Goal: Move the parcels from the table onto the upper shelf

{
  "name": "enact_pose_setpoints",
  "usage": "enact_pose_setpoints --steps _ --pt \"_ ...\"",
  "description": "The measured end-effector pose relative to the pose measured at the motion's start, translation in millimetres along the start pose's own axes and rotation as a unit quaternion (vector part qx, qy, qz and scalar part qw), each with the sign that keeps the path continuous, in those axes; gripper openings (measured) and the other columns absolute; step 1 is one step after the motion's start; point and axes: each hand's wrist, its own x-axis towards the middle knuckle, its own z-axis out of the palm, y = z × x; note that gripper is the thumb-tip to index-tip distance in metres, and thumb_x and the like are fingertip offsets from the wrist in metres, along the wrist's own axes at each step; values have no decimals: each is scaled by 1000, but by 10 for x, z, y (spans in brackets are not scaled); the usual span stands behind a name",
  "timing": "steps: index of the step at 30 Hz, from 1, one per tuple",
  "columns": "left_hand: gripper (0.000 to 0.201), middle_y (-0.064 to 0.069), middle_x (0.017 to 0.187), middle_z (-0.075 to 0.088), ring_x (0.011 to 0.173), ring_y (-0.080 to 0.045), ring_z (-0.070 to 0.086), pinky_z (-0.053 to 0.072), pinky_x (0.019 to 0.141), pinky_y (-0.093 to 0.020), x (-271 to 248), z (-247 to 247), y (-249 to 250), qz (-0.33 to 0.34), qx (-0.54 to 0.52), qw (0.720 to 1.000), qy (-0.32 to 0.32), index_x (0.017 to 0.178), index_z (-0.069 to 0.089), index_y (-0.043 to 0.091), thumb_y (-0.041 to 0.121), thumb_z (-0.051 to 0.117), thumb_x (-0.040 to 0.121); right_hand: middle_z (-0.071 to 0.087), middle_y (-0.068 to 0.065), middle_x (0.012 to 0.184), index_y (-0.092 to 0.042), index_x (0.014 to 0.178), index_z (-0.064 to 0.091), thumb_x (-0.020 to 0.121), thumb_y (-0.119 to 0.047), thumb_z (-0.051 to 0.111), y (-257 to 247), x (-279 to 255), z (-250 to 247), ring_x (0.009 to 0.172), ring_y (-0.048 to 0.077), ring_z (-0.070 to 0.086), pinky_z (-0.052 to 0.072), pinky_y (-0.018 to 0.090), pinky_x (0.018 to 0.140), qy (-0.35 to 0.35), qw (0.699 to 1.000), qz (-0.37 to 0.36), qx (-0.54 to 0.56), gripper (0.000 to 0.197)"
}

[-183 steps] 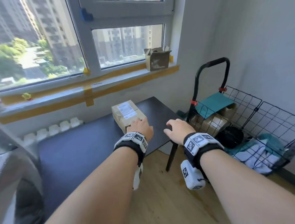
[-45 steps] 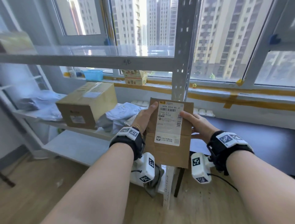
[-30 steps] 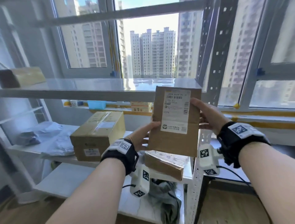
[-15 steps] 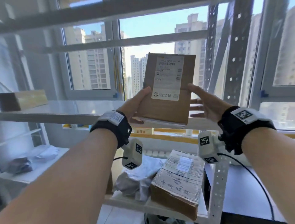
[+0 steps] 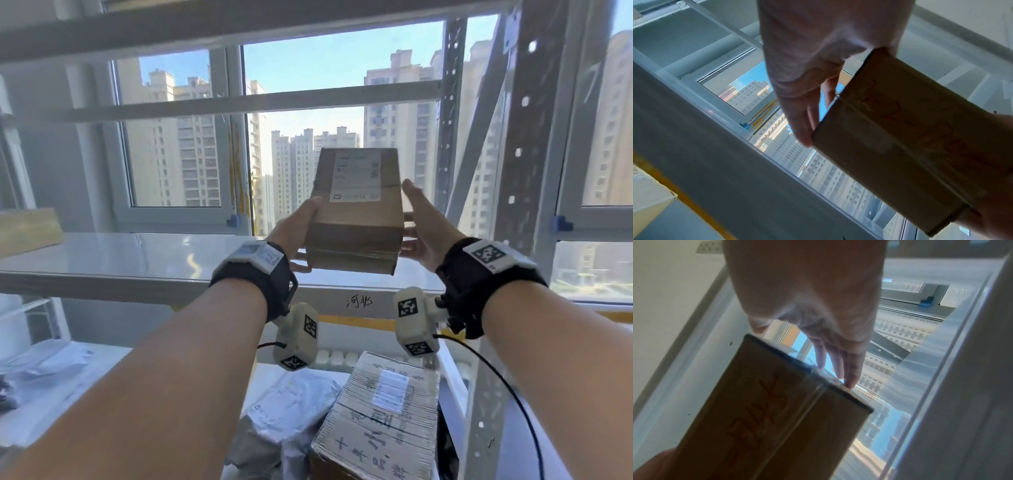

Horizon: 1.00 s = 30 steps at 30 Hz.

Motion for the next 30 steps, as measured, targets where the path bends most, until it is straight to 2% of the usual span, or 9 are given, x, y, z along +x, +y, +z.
enact_pose_setpoints --steps 2,5,9,12,18,23,26,28,30 --pt "58 -12 101 65 104 -30 61 48 98 -47 152 36 1 -14 12 1000 15 99 62 16 68 39 86 64 5 99 -20 114 60 91 -61 45 107 145 41 87 23 64 54 36 82 -25 1000 -5 0 49" --pt "61 -13 118 63 102 -25 59 47 96 -38 340 93 -31 -25 27 999 19 113 58 16 68 37 89 66 4 95 -22 101 61 90 -53 50 274 341 67 90 23 63 52 39 93 -34 999 6 -6 35" --pt "45 -5 64 59 58 -15 58 48 48 -15 444 212 -113 -12 32 999 -5 74 49 16 48 32 100 67 4 94 -20 96 62 86 -57 54 400 519 38 87 22 65 53 36 85 -21 999 29 -28 38" --pt "46 -5 74 62 67 -17 56 44 55 -23 534 224 -171 -30 26 999 -6 77 54 21 61 38 93 70 6 102 -20 96 63 81 -62 58 465 603 41 102 26 66 50 43 100 -21 997 42 -56 45" --pt "44 -1 83 58 76 -16 56 48 85 -32 749 241 -245 -23 14 1000 10 79 53 24 64 39 90 69 9 116 -15 118 62 67 -74 57 523 685 36 110 29 63 46 47 103 2 994 21 -104 78" --pt "52 1 84 61 75 -15 61 52 68 -26 726 249 -287 -24 10 1000 10 85 56 26 74 40 84 68 8 117 -17 119 63 54 -82 56 567 673 13 111 29 63 47 48 101 -1 993 21 -118 93" --pt "70 -2 97 66 94 -21 66 55 84 -32 723 193 -361 -22 1 1000 -8 111 59 22 81 39 79 69 7 117 -20 110 65 53 -82 56 587 644 -1 110 29 65 49 46 101 -15 993 29 -116 85" --pt "70 -3 98 64 94 -24 63 52 85 -32 688 166 -400 -20 6 1000 -6 112 61 20 79 38 81 66 9 125 -13 126 61 48 -84 55 595 589 11 114 30 63 49 45 102 9 989 37 -144 105" --pt "68 -6 94 55 86 -25 53 51 84 -34 624 122 -415 -21 25 999 10 105 60 15 76 38 83 57 12 139 -6 140 50 61 -83 50 553 474 63 122 32 57 45 46 106 23 979 37 -198 110"
